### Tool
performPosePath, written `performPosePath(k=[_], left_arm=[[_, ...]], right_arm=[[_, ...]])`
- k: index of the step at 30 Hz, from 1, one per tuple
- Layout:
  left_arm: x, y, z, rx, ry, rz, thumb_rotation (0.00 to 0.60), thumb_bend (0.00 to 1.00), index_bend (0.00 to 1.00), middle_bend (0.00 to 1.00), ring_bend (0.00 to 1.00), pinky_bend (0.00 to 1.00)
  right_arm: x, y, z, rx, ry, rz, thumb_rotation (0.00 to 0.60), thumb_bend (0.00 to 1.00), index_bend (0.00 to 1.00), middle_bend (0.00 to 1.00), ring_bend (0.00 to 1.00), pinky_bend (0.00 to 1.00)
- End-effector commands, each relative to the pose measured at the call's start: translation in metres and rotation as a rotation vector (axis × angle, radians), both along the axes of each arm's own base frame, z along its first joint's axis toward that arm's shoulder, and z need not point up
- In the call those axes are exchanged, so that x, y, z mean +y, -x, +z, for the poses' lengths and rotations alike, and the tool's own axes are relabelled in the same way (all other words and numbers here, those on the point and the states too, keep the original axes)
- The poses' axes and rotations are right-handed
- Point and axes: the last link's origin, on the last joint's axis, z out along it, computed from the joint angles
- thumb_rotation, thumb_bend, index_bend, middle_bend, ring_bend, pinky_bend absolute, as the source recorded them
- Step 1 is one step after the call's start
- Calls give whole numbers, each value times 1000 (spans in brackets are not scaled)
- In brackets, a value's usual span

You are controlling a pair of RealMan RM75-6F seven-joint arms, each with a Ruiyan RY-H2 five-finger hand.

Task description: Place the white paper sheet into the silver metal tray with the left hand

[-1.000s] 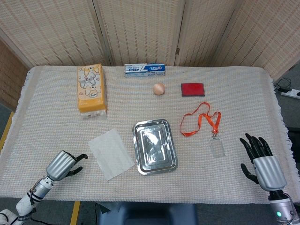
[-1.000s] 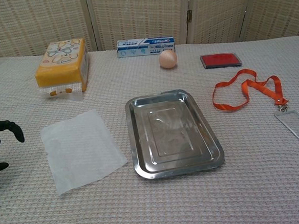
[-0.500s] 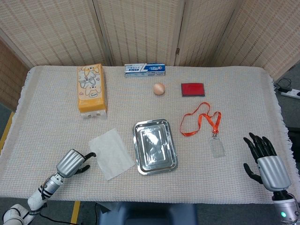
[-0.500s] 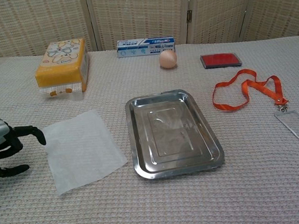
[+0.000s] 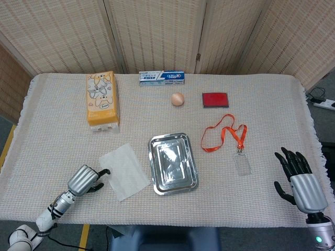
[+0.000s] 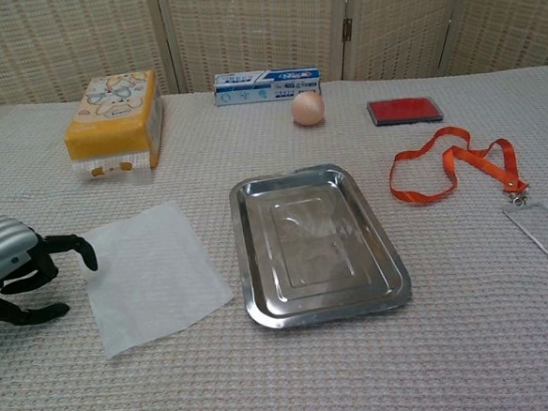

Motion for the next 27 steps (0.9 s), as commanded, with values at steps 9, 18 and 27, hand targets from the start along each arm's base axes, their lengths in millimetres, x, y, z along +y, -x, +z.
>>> performPosePath(k=[9,18,27], left_arm=[[9,-20,-17,-15,34,-44,600,325,395,1000,1000,1000],[14,-32,-25,-54,43,-53,600,338,498,1000,1000,1000],[14,-36,-29,-101,30,-45,600,426,660,1000,1000,1000]], right_arm=[[2,-1,8,-15,35,6,600,445,0,0,0,0],[3,0,11,-18,39,1,600,445,0,0,0,0],[3,1,11,-15,35,-5,600,445,0,0,0,0]])
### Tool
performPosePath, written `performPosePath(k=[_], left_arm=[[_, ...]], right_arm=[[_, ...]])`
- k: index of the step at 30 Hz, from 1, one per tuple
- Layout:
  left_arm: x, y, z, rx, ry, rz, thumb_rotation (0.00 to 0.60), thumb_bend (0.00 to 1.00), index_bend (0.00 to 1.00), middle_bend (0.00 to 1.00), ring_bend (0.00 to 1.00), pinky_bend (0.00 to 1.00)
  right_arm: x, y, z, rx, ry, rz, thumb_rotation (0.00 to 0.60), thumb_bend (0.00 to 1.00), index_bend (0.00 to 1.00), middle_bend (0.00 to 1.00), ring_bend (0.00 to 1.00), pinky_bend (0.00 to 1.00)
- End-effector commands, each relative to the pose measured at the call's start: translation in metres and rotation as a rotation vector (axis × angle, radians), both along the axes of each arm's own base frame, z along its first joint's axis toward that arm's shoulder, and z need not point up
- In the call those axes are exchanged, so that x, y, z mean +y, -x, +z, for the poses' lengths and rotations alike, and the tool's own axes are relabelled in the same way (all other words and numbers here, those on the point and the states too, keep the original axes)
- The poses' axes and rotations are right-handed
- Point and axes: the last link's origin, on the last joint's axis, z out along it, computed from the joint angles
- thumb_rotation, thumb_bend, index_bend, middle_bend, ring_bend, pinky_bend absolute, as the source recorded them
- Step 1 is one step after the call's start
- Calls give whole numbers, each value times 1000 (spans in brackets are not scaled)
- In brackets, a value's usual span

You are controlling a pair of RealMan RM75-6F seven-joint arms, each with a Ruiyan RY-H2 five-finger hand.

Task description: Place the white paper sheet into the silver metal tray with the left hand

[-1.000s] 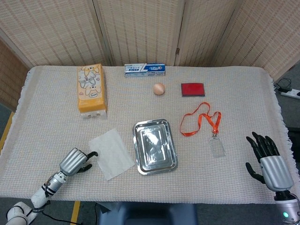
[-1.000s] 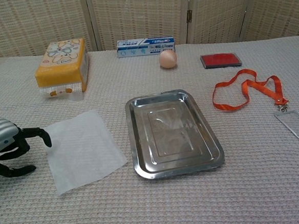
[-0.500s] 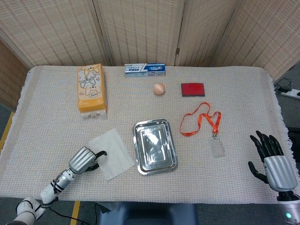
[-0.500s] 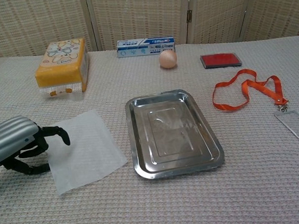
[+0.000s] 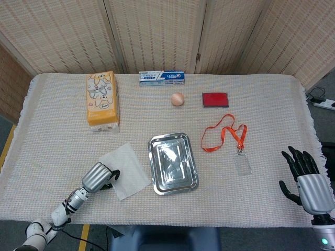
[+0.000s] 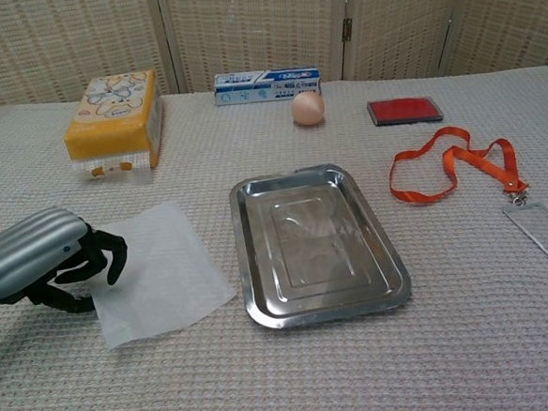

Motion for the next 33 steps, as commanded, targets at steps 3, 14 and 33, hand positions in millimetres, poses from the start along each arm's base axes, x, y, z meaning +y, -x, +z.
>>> performPosePath(k=[3,14,33], left_arm=[[0,-1,0,-30,-3,13,600,453,644,1000,1000,1000],[0,-6,9,-65,-48,-25,600,566,677,1000,1000,1000],[-4,-27,45,-184,-172,-156,600,579,677,1000,1000,1000]], right_arm=[[0,0,0,3,-2,0,600,445,0,0,0,0],[2,-1,1,-4,-5,7,600,446,0,0,0,0],[12,-9,6,-33,-4,50,600,445,0,0,0,0]])
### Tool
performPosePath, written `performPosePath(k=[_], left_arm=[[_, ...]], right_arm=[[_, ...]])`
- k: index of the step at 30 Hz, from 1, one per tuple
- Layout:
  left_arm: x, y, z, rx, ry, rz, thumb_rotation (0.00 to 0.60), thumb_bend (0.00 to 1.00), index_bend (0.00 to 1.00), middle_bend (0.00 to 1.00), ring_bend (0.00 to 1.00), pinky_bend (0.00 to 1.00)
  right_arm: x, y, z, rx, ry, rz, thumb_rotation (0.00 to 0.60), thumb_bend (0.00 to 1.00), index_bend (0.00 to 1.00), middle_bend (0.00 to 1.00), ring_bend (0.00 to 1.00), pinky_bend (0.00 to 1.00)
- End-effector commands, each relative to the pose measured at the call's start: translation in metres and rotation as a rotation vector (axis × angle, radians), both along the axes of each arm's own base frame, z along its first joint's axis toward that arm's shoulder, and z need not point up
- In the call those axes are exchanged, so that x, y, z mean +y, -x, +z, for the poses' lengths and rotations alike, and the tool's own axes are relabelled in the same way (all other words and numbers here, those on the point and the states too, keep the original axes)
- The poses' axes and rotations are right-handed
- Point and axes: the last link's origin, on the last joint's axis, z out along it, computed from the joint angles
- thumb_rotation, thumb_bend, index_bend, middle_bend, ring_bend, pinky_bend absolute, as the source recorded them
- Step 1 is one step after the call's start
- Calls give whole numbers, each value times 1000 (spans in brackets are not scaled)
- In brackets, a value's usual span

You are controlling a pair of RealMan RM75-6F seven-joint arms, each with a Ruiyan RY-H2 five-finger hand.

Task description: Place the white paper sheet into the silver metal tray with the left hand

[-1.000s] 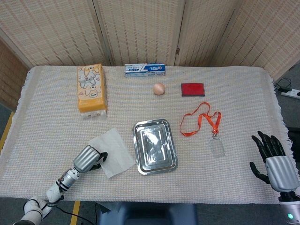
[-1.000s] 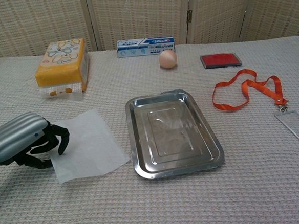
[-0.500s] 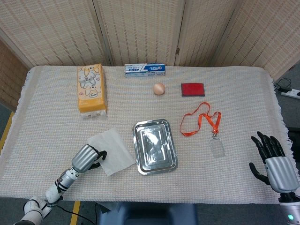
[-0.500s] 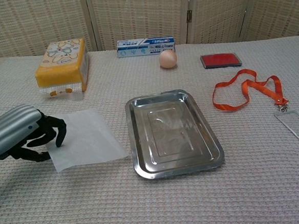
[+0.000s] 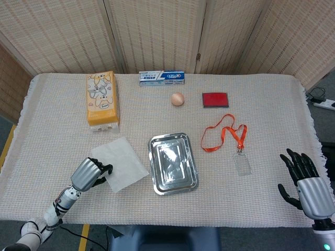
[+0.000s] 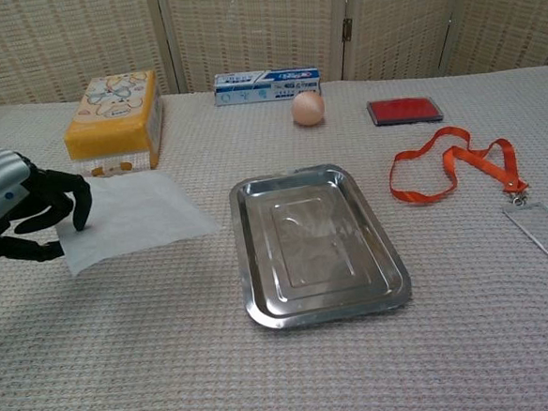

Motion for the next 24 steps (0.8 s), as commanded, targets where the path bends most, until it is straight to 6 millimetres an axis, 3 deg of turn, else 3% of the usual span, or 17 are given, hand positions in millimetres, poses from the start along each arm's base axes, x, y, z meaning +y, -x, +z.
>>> performPosePath(k=[1,9,24], left_arm=[[-3,-12,-2,-40,8,-36,600,579,677,1000,1000,1000],[-5,-43,-28,-52,62,-97,600,579,678,1000,1000,1000],[11,-103,-82,44,112,-165,600,578,678,1000,1000,1000]], right_arm=[[1,-1,2,-9,2,4,600,445,0,0,0,0],[7,-4,17,-65,57,22,600,445,0,0,0,0],[16,4,55,-189,143,2,600,445,0,0,0,0]])
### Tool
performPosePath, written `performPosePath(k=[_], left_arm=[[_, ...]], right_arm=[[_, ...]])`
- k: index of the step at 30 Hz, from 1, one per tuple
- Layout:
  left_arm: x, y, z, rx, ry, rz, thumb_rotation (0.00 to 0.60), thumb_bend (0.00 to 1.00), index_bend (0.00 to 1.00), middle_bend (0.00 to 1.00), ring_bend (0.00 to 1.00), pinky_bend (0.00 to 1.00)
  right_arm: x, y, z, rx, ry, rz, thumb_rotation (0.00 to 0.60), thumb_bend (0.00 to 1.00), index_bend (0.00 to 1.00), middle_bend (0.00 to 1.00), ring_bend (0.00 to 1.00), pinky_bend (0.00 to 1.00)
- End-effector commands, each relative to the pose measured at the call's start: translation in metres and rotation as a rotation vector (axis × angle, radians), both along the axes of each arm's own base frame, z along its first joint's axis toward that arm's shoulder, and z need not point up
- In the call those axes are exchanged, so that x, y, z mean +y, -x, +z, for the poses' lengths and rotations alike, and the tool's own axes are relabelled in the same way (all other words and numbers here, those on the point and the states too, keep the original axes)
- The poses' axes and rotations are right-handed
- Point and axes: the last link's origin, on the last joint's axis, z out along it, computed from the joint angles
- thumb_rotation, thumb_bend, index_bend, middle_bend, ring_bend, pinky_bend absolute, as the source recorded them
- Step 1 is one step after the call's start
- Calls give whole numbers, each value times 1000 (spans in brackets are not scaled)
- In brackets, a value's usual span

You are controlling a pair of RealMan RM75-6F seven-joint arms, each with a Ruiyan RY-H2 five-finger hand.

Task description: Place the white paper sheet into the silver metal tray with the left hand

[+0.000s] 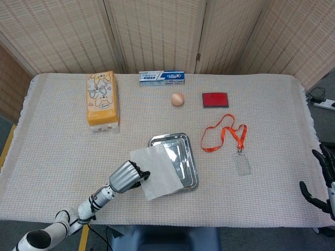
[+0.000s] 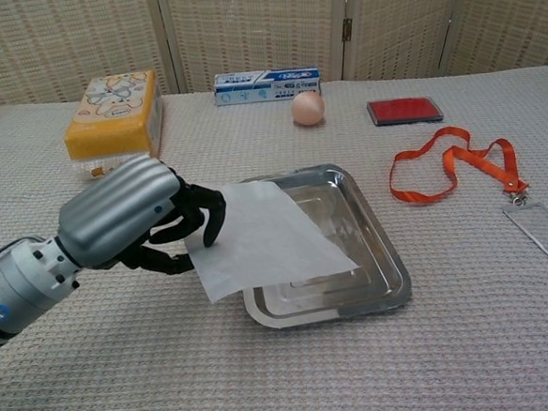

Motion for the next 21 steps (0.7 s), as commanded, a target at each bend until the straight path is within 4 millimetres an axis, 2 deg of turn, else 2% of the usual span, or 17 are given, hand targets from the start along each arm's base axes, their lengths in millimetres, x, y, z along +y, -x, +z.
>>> performPosePath(k=[1,10,21], left_arm=[[1,-12,-10,26,5,-14,600,578,678,1000,1000,1000],[7,-32,-29,91,-3,-22,600,578,678,1000,1000,1000],[17,-42,-48,171,-5,17,600,579,679,1000,1000,1000]], right_arm=[[4,1,7,-12,16,-1,600,445,0,0,0,0],[9,2,18,-44,36,6,600,445,0,0,0,0],[9,5,27,-84,51,9,600,445,0,0,0,0]])
